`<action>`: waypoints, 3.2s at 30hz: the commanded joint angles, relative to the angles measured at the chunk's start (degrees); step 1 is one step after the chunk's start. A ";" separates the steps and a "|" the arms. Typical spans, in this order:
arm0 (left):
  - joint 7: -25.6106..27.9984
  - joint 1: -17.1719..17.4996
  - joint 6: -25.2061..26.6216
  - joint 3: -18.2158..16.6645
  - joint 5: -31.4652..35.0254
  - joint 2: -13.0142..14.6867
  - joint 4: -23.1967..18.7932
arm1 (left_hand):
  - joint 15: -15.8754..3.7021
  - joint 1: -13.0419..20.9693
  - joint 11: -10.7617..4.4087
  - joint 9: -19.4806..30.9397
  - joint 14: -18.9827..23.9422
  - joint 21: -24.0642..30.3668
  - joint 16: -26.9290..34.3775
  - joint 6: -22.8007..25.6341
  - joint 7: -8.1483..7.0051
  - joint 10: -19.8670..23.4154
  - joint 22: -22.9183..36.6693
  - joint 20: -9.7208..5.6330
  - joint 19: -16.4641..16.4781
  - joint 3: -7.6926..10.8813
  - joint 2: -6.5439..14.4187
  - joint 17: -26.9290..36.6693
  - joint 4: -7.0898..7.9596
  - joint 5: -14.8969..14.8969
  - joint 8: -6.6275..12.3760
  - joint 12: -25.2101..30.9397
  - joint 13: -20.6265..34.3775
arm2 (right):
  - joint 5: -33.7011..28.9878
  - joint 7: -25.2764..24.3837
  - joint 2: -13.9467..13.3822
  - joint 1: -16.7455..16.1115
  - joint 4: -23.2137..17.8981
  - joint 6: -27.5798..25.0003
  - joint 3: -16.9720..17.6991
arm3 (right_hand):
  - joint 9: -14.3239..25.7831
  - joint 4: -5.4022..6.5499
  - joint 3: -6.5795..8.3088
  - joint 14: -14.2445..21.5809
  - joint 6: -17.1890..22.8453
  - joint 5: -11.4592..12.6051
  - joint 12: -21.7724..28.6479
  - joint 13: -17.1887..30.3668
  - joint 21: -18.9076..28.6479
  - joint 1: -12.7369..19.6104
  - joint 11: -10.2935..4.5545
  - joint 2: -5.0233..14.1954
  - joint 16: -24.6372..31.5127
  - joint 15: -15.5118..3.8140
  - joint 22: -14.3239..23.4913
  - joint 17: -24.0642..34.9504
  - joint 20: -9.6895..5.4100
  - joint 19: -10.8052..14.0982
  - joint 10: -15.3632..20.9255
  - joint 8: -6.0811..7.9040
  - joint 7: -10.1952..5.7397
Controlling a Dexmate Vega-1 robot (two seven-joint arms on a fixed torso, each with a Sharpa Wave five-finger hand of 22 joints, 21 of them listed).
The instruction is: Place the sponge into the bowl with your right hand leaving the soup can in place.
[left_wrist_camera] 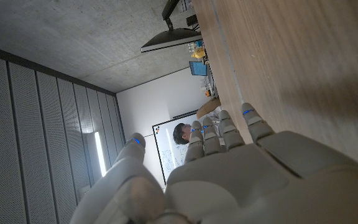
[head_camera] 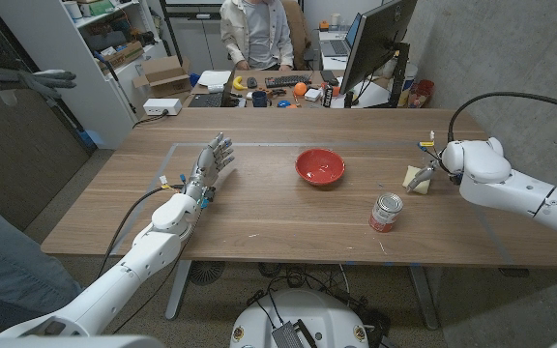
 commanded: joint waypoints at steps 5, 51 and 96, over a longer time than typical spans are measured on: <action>-0.46 -0.65 -0.10 0.41 -0.22 -0.78 0.96 | 0.14 -0.11 -0.45 0.25 0.24 0.24 0.45 0.71 -0.07 0.05 0.19 0.56 -0.21 0.08 0.73 0.32 -0.22 0.15 0.24 0.12 0.32 | -1.08 1.07 2.22 1.15 4.01 -0.81 -2.28 | 0.03 -0.10 -0.56 2.82 -8.56 0.76 0.71 -0.02 -0.02 1.56 -0.87 0.75 1.01 -0.08 -0.03 0.22 -0.27 2.40 -3.21 0.79 -0.88; -0.62 -1.45 1.19 0.97 -0.12 -0.80 1.87 | 0.07 -0.23 -0.41 0.26 0.09 0.28 0.40 0.82 0.15 -0.48 0.20 0.75 -0.26 0.02 0.86 0.33 -0.43 0.15 0.12 -0.01 0.33 | -13.79 -4.84 4.45 -2.87 1.89 -8.06 -3.77 | 2.31 -0.79 1.64 48.98 46.38 -2.93 16.87 5.42 0.46 21.17 -17.47 14.06 14.86 -16.56 0.11 3.55 -7.40 26.78 45.60 16.22 -11.39; 3.15 -0.13 3.48 0.33 2.13 1.90 -4.79 | 0.34 -0.33 0.07 0.27 0.38 0.51 0.51 0.74 0.35 -0.75 0.20 0.45 0.24 -0.05 0.95 0.33 -0.69 0.14 0.00 0.01 0.34 | -13.35 -8.72 0.60 -7.03 -7.14 -8.81 0.94 | 2.24 -0.86 4.50 59.46 57.21 -7.25 19.62 4.94 1.34 27.86 -19.96 17.55 17.32 -21.62 0.41 6.35 -11.18 31.01 60.07 18.58 -12.69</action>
